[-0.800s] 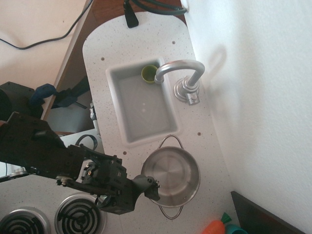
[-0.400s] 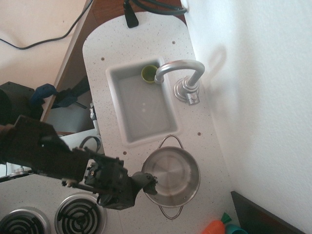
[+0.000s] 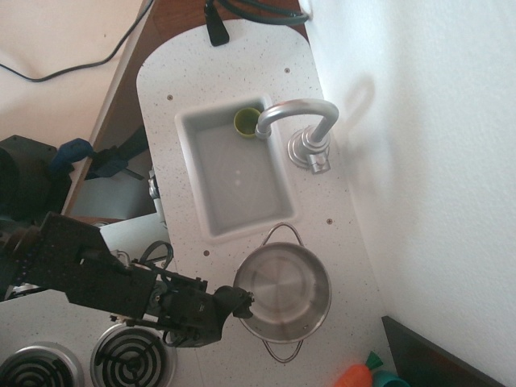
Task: Pick up pot
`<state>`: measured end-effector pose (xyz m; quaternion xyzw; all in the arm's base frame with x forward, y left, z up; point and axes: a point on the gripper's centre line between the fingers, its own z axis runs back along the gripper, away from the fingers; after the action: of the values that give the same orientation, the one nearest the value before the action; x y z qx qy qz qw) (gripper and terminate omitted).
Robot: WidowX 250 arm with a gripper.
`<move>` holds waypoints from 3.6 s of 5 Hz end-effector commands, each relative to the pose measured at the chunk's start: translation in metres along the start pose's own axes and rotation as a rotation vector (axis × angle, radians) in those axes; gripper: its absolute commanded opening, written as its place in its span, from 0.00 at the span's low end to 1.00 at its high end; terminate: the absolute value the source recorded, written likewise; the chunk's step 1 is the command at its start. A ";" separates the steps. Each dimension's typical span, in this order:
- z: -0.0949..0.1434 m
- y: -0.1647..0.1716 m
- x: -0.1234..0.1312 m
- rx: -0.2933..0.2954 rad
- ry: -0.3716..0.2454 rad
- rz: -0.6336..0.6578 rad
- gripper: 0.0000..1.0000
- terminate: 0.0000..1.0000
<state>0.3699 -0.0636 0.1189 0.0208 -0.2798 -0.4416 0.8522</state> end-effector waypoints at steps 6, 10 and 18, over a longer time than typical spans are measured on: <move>-0.042 -0.022 -0.013 0.152 0.124 0.029 1.00 0.00; -0.048 -0.016 -0.008 0.116 0.118 0.025 0.00 0.00; 0.053 -0.006 0.045 0.413 -0.135 -0.136 0.00 0.00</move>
<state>0.3550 -0.0853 0.1677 0.1858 -0.3987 -0.4288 0.7891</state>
